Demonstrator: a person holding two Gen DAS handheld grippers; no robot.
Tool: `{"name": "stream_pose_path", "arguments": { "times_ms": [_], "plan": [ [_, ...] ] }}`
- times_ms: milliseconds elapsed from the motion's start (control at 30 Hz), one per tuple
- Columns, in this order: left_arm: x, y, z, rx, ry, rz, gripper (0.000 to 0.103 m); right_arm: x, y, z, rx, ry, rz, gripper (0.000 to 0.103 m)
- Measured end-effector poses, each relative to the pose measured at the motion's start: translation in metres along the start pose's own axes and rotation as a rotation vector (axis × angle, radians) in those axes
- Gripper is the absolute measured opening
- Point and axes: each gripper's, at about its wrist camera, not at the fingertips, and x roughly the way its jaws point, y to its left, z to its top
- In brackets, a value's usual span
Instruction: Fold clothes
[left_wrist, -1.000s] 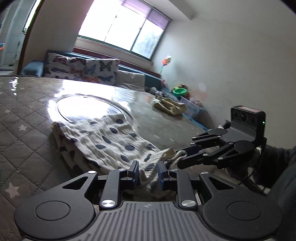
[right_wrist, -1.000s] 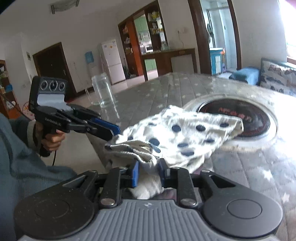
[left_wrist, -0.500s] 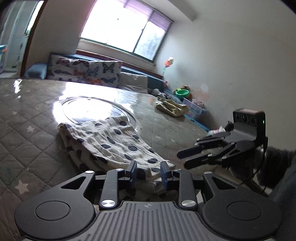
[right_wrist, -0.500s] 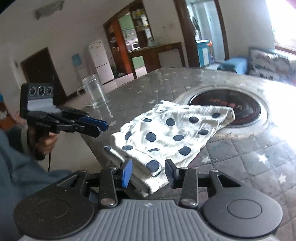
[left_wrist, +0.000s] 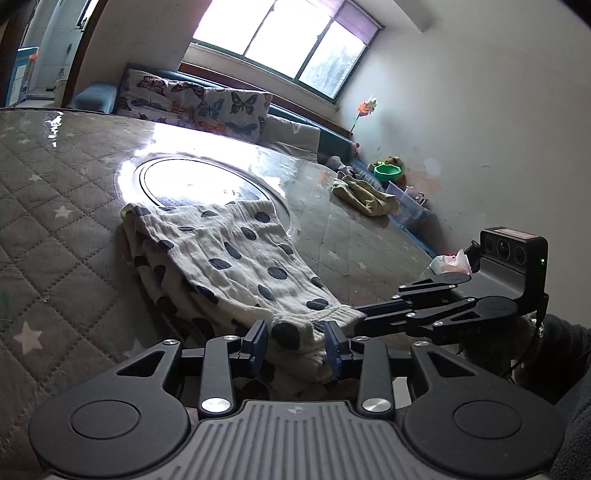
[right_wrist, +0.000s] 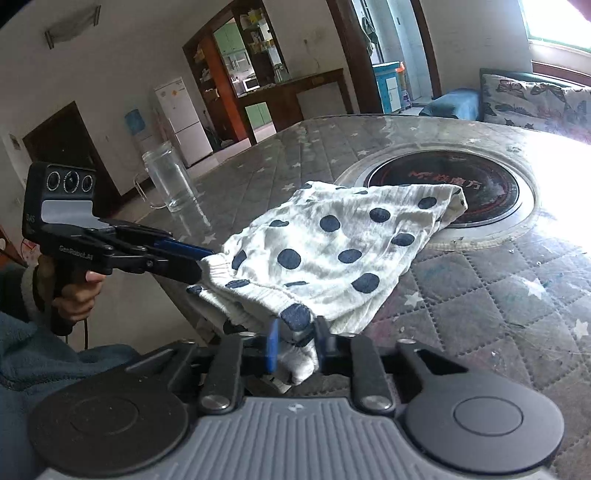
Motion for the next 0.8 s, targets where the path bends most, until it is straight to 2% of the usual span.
{"name": "stream_pose_path", "arguments": {
  "times_ms": [33,133,167,433,500,667,700,767,800],
  "plan": [
    [-0.001,-0.002,0.000,0.009,-0.003,0.001,0.024,-0.001,0.001,0.000,-0.005,-0.005,-0.006,0.011],
    [-0.004,-0.007,0.001,0.035,-0.013,0.006,0.018,-0.007,0.004,0.001,-0.015,-0.025,-0.010,0.008],
    [-0.005,-0.008,0.002,0.044,-0.016,0.007,0.010,-0.009,0.005,0.002,-0.020,-0.031,-0.012,0.008],
    [-0.017,-0.030,0.002,0.114,-0.017,-0.057,0.008,-0.032,0.015,0.001,-0.049,-0.067,-0.001,0.008],
    [-0.017,-0.034,0.001,0.129,-0.009,-0.066,0.008,-0.033,0.017,-0.003,-0.055,-0.060,0.002,0.006],
    [-0.015,-0.033,0.007,0.166,-0.025,-0.004,0.013,-0.026,0.019,-0.009,-0.072,-0.039,0.004,0.006],
    [-0.014,-0.031,0.009,0.176,-0.031,0.010,0.016,-0.025,0.020,-0.008,-0.077,-0.038,-0.001,0.006],
    [-0.016,-0.030,0.011,0.191,-0.038,0.023,0.029,-0.023,0.019,-0.005,-0.082,-0.033,-0.013,0.008],
    [-0.018,-0.030,0.011,0.197,-0.040,0.028,0.032,-0.022,0.018,-0.005,-0.082,-0.030,-0.017,0.009]
  ]
}}
